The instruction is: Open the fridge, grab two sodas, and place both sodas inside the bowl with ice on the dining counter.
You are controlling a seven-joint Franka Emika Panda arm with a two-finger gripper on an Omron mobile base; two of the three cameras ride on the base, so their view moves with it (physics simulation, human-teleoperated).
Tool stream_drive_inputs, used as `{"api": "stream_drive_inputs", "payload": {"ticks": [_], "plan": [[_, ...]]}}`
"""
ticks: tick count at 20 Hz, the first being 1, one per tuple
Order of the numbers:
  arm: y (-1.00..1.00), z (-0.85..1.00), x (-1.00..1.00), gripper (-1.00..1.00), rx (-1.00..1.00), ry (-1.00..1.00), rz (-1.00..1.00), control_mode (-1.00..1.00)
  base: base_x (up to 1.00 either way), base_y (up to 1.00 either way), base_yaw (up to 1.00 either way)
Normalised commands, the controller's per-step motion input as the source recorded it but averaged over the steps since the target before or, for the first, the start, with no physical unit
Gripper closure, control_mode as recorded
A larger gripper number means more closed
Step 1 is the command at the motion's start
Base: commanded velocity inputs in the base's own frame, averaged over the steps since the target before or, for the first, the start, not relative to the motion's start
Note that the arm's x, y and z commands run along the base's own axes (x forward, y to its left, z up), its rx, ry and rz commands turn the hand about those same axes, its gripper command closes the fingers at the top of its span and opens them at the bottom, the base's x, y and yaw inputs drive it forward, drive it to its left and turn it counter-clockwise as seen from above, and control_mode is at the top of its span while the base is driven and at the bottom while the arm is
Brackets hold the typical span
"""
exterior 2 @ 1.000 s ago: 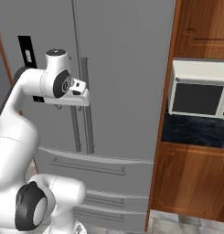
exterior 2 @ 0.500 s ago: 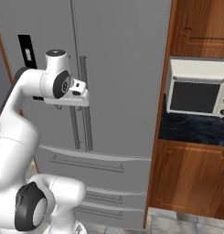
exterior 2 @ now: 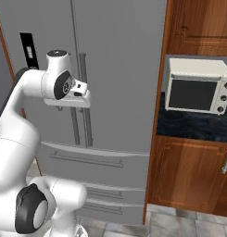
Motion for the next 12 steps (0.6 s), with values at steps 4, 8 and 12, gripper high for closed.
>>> {"api": "stream_drive_inputs", "payload": {"ticks": [4, 8, 12], "plan": [[0.0, -0.11, -0.06, -1.0, 0.0, -0.06, 0.03, -1.0, -0.22, 0.0, 0.01], [0.0, -0.03, 0.22, -1.0, 0.09, -0.14, 0.02, -1.0, 0.0, 0.0, 0.0], [0.02, 0.01, 0.42, -1.0, 0.09, -0.15, 0.0, -1.0, 0.0, 0.0, 0.0]]}}
